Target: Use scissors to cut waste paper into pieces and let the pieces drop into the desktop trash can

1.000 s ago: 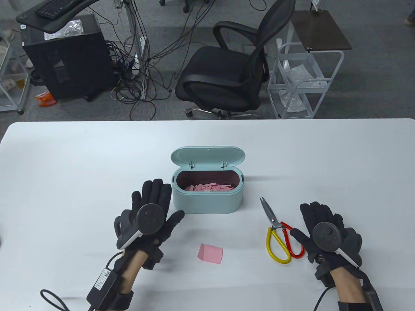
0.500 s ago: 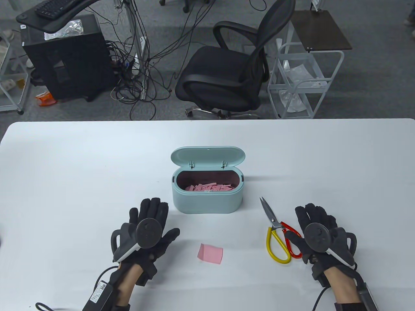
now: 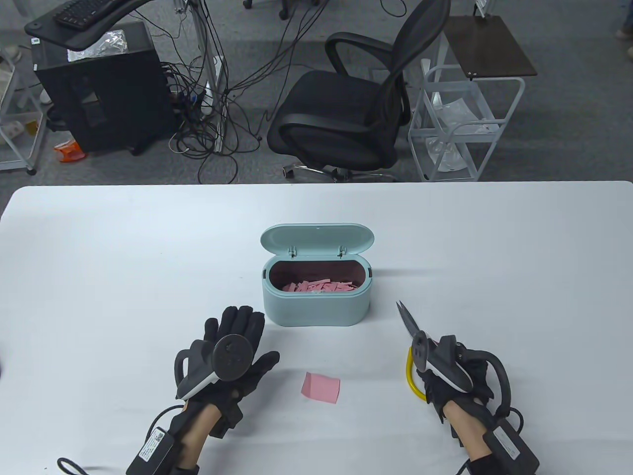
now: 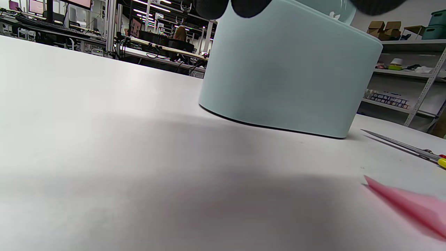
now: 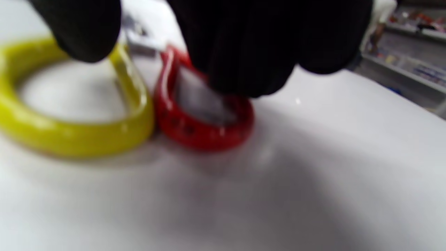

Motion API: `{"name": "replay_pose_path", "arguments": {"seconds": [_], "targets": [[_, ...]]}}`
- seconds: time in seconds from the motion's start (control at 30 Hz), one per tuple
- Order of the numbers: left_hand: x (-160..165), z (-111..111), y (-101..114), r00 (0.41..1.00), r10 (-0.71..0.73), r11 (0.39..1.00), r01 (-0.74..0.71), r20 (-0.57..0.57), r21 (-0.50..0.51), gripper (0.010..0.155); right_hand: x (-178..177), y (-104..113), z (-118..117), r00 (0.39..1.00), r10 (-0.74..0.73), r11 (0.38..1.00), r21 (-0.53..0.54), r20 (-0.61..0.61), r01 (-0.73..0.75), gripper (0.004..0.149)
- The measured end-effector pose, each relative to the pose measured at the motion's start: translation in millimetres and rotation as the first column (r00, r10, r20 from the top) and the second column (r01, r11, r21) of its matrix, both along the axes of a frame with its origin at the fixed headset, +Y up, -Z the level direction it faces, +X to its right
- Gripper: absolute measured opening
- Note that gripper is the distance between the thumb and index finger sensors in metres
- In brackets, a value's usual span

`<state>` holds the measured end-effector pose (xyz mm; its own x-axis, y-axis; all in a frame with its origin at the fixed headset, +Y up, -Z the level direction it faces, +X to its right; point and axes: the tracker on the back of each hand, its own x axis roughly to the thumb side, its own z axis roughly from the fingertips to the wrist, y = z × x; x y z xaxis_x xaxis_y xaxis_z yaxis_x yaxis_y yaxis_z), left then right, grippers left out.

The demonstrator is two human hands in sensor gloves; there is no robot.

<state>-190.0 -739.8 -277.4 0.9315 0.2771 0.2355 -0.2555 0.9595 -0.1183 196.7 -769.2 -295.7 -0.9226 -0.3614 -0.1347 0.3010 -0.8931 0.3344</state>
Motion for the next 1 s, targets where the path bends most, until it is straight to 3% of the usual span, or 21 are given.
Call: {"name": "replay_pose_path", "arguments": {"seconds": [0.2, 0.4, 0.67, 0.77, 0.9, 1.0], "targets": [[4.7, -0.7, -3.5, 1.0, -0.009, 1.0, 0.009, 0.017, -0.017, 0.086, -20.5, -7.9, -9.3, 0.989, 0.035, 0.999, 0.032, 0.145, -0.04, 0.068], [7.8, 0.3, -5.8, 1.0, -0.008, 1.0, 0.009, 0.028, -0.028, 0.085, -24.8, -10.3, -13.5, 0.981, 0.11, 0.992, 0.036, 0.16, -0.117, 0.068], [10.9, 0.1, -7.7, 0.999, -0.004, 1.0, 0.005, 0.04, -0.024, 0.084, 10.4, -4.5, -7.9, 0.954, -0.214, 0.968, 0.174, 0.211, 0.179, 0.075], [12.4, 0.7, -8.7, 0.999, -0.008, 1.0, 0.009, 0.042, -0.028, 0.083, 20.3, 6.6, -3.8, 0.946, -0.267, 0.93, 0.305, 0.183, 0.204, 0.07], [13.2, 1.3, -9.1, 0.999, -0.01, 1.0, 0.011, 0.043, -0.025, 0.083, 21.7, 8.1, -7.8, 0.921, -0.366, 0.891, 0.338, 0.133, 0.305, 0.065], [14.0, 2.1, -9.3, 0.999, -0.012, 1.0, 0.013, 0.043, -0.025, 0.083, 26.5, 14.7, -7.1, 0.841, -0.53, 0.807, 0.371, 0.112, 0.459, 0.062]]}}
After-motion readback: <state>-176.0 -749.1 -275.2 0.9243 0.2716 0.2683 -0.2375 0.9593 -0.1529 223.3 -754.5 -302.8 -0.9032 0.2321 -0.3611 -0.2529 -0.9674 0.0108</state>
